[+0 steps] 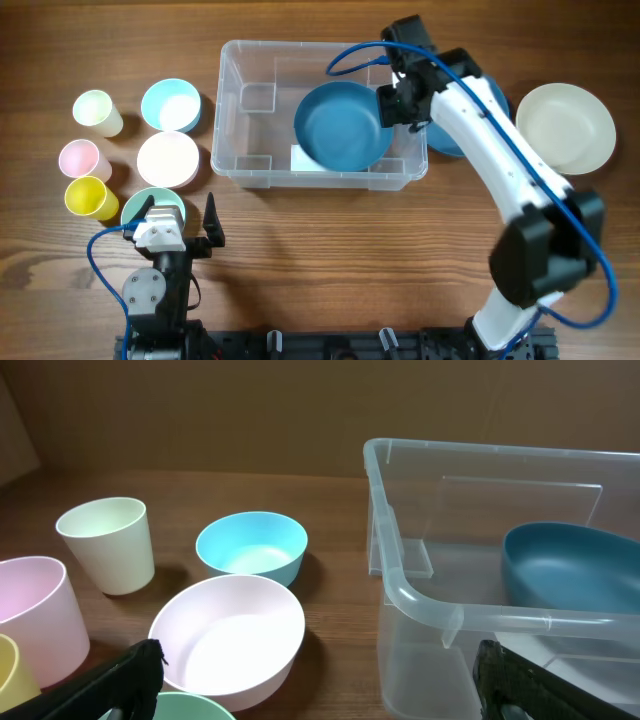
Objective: Pack container
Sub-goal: 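Lift the blue plate and lower it into the clear container, then grasp the second blue plate with the right gripper and lift it, then place the second blue plate onto the first inside the container, then move the right gripper to the cream plate and grasp its rim, then carry the cream plate over and lay it on the blue plates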
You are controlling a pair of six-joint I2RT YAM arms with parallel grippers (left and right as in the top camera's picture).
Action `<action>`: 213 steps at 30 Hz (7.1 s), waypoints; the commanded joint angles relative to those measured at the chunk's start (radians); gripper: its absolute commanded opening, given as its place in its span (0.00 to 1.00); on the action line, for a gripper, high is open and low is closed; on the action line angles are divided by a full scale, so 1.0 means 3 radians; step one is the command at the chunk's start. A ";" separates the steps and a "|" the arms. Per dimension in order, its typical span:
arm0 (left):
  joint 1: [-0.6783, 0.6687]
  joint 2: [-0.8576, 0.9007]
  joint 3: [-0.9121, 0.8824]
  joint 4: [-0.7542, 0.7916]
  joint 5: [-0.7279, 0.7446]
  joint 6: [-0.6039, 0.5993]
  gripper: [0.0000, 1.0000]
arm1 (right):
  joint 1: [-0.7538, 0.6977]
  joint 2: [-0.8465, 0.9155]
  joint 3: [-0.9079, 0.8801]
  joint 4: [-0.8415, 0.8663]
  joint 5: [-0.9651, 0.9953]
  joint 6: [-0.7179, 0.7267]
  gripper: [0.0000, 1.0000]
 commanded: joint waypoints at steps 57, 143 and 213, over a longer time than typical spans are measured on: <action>-0.0004 -0.0025 -0.0022 0.0014 0.0027 0.0066 1.00 | -0.1760 -0.1064 -0.2019 0.1708 -0.0898 0.0932 0.04; -0.0004 -0.0025 -0.0022 0.0014 0.0027 0.0066 1.00 | -0.3550 -0.0018 -0.1375 0.1288 -0.1428 0.0855 0.98; -0.0004 -0.0025 -0.0022 0.0014 0.0027 0.0066 1.00 | -0.1498 -0.1062 0.0228 -0.0318 0.0135 0.0509 1.00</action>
